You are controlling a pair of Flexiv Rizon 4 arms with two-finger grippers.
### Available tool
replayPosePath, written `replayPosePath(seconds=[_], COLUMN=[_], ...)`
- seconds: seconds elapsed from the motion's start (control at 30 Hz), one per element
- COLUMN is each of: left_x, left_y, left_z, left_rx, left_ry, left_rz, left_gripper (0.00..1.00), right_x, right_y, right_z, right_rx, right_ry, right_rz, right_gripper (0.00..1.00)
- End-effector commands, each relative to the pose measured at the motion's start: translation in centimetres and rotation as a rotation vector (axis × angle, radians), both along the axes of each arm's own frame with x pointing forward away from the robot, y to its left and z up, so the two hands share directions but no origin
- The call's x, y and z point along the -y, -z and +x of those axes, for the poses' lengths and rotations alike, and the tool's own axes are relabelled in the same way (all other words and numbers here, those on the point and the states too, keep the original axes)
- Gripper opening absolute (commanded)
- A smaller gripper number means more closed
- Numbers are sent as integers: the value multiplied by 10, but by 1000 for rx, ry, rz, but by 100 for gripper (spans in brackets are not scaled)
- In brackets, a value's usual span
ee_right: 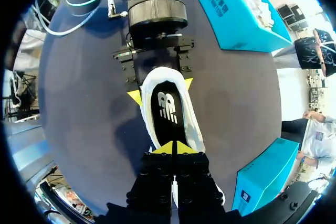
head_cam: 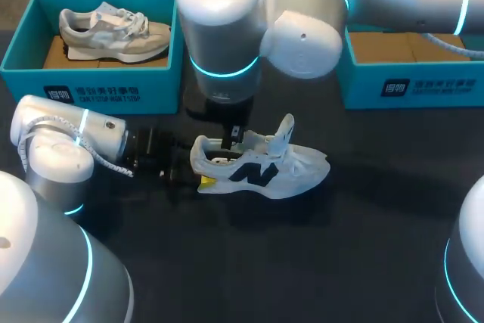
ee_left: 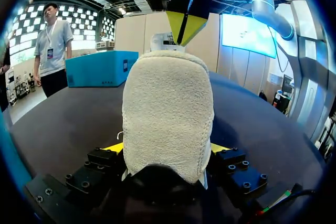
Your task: Take the shoe out of the shoebox, open the shoe tongue, remove and reinsert the insole, then place the shoe into the shoebox
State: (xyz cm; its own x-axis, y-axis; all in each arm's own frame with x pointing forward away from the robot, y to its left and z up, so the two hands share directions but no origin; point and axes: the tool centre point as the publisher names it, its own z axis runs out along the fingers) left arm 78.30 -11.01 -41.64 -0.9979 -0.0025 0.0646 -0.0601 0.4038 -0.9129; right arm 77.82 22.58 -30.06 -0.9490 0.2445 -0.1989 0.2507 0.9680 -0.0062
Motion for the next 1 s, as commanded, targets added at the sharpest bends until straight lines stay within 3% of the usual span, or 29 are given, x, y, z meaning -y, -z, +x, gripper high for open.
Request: replayPosePath(seconds=[0.03, 0.4, 0.57, 1.0], left_x=[-1, -1, -1, -1], left_y=[1, 1, 1, 1], left_z=[1, 1, 1, 1], left_rx=[-1, -1, -1, -1], left_ry=[1, 1, 1, 1], left_rz=[2, 2, 2, 2], left_gripper=[0, 0, 0, 0], right_x=[-1, -1, -3, 2], right_y=[0, 0, 19, 51], right_z=[1, 1, 8, 15], right_rx=[-2, -2, -28, -128], right_ry=[1, 1, -18, -42], right_rz=[-2, -2, 79, 96], right_gripper=[0, 0, 0, 0])
